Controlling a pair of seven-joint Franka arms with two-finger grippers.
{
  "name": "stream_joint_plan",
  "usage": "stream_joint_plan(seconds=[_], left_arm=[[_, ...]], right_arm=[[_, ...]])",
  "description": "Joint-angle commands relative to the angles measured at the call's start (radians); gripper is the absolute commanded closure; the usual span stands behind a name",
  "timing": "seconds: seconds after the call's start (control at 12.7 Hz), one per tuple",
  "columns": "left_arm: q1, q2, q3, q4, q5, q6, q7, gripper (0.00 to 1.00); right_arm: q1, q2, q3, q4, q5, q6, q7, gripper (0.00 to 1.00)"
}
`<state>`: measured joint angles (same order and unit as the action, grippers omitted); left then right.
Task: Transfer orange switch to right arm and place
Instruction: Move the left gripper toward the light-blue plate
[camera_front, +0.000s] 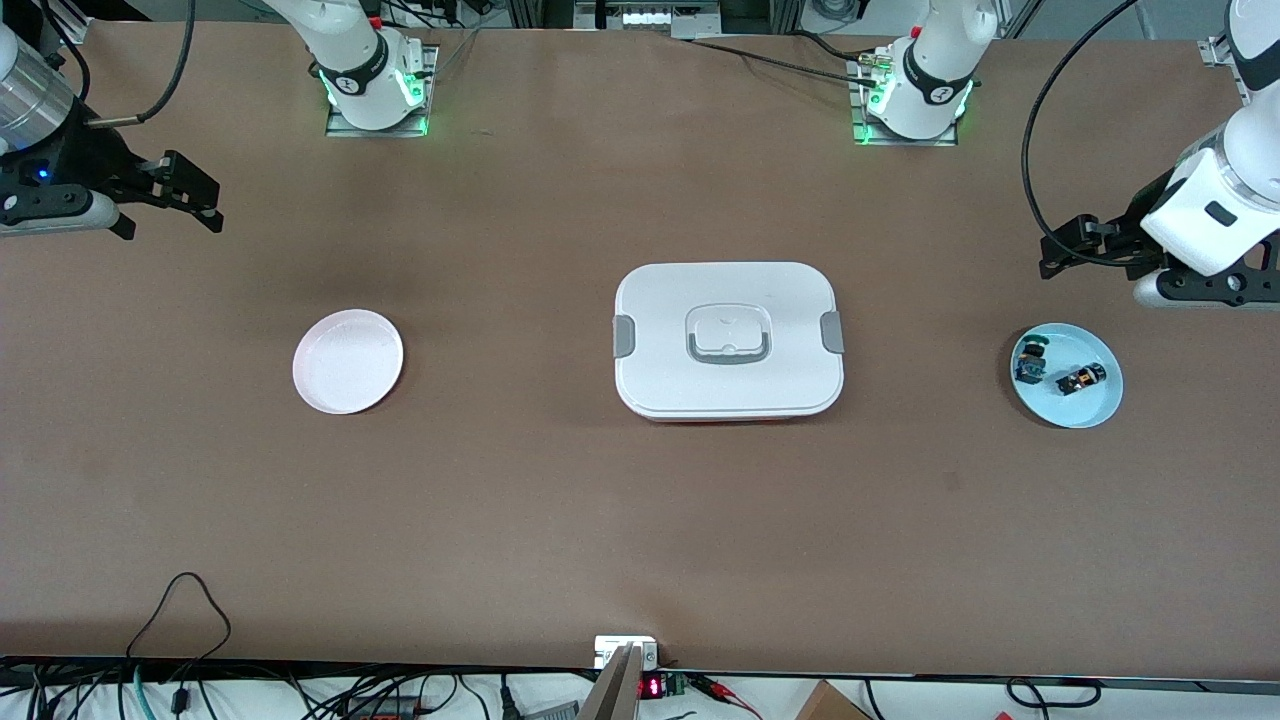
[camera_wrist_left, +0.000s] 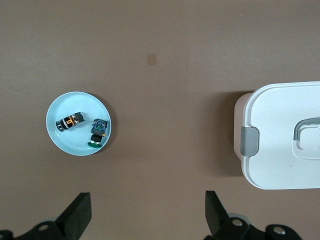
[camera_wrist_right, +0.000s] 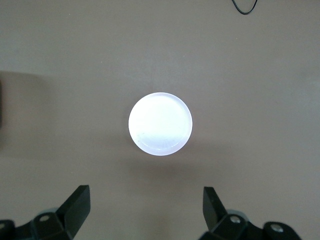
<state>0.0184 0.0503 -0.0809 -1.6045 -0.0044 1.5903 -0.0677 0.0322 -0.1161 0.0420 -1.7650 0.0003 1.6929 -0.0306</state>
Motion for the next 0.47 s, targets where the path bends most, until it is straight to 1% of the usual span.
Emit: stream_joint_plan(seconds=[0.0,0.31,0.39], left_arm=[[0.012,0.017,-0.011,0.034,0.015,-0.032,0.012,0.00],[0.014,0.031,-0.010,0.032,0.014,-0.049,0.011,0.00],[0.014,0.037,-0.011,0.035,0.014,-0.071,0.011,0.00]], right_arm=[[0.009,0.004,-0.001,0.016,0.007,-0.001,0.009,0.00],[0.011,0.004,-0.001,0.016,0.009,-0.001,0.009,0.00],[0.009,0.004,-0.001,0.016,0.009,-0.001,0.008,0.00]])
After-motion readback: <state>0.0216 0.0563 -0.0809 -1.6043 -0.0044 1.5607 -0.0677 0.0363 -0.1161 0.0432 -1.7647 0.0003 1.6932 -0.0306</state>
